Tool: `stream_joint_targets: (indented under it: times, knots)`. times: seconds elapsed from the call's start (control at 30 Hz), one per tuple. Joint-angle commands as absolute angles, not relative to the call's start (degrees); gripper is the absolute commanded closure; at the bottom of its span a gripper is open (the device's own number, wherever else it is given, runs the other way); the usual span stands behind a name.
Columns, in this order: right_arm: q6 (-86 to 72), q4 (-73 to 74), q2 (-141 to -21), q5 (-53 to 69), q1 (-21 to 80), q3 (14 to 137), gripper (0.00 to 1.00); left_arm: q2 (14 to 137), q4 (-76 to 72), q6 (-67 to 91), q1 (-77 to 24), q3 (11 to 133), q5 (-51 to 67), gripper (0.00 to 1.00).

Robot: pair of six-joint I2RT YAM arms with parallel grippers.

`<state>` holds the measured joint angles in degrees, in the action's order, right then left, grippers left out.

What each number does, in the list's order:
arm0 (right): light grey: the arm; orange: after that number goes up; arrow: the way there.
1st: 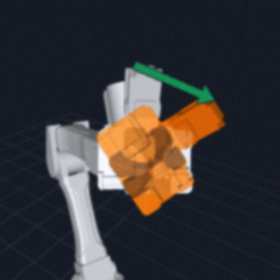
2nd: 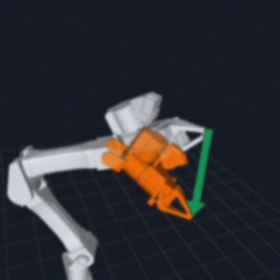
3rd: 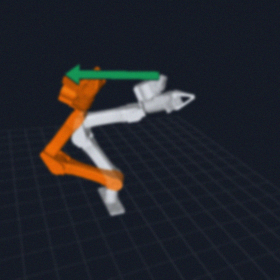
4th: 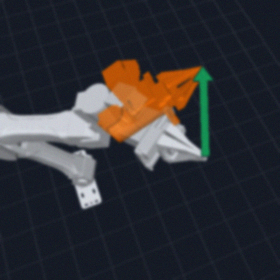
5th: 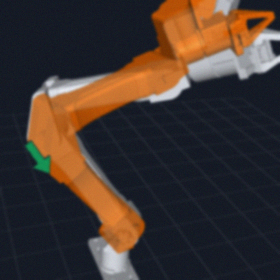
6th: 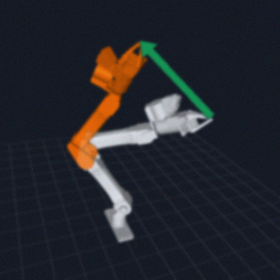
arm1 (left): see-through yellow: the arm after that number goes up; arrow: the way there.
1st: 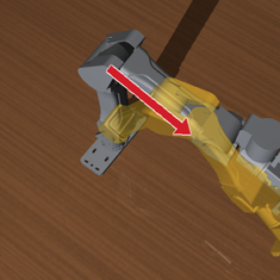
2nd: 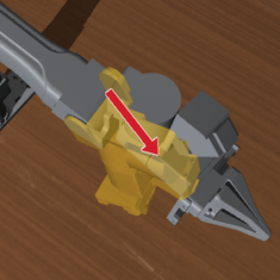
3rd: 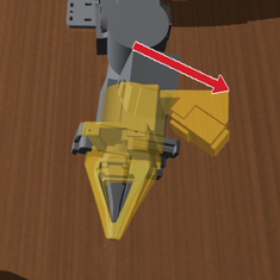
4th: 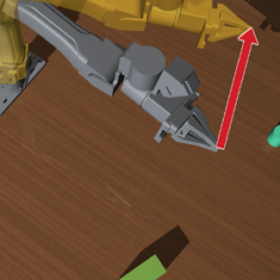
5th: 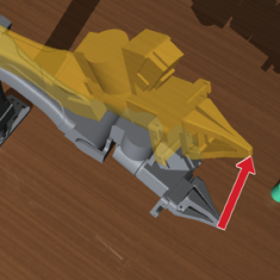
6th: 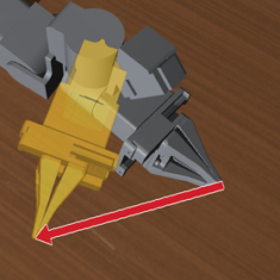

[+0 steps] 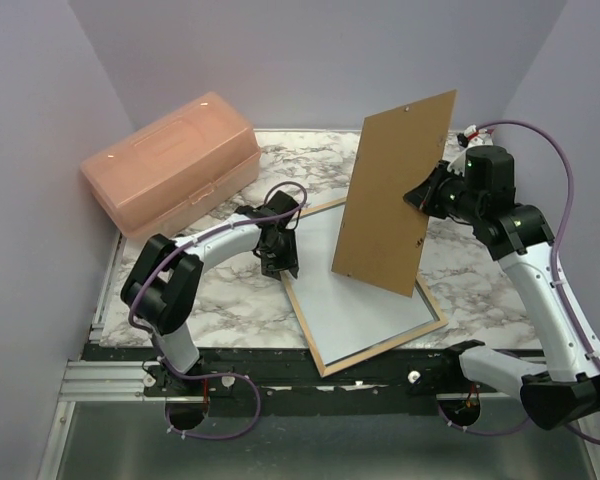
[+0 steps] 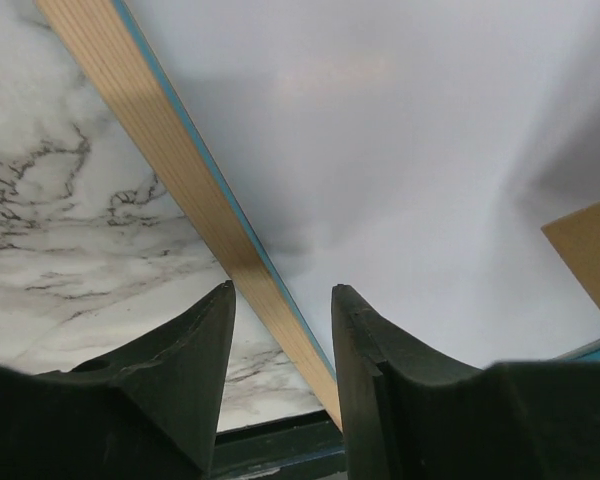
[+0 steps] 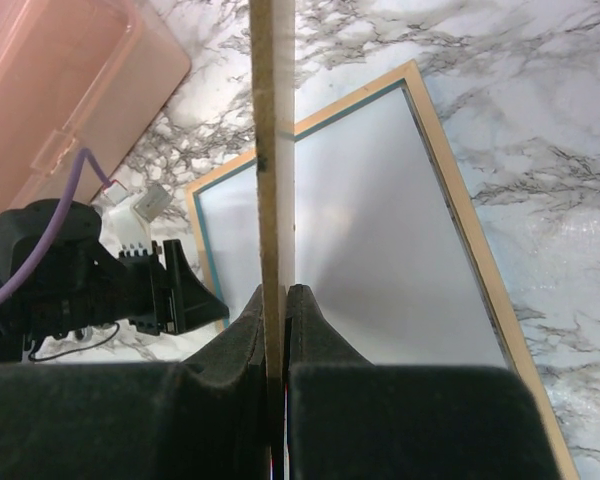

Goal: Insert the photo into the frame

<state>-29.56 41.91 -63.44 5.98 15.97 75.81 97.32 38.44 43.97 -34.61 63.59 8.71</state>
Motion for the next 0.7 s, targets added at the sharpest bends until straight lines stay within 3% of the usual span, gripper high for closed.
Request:
stream_joint_targets:
  times: [0.0, 0.47, 0.67]
  knots:
    - [-27.9, 40.2, -63.6, 3.5, 16.2, 79.1, 1.0, 101.4, 44.4, 41.4, -35.1, 69.0, 2.7, 0.56]
    - [-26.4, 40.7, -64.5, 1.8, 16.1, 79.0, 1.0, 108.4, 51.3, 37.8, -35.1, 77.6, -1.7, 0.56]
    - [-25.7, 41.2, -64.2, 1.2, 16.1, 79.6, 1.0, 112.3, 52.8, 35.2, -35.1, 82.6, -3.6, 0.65]
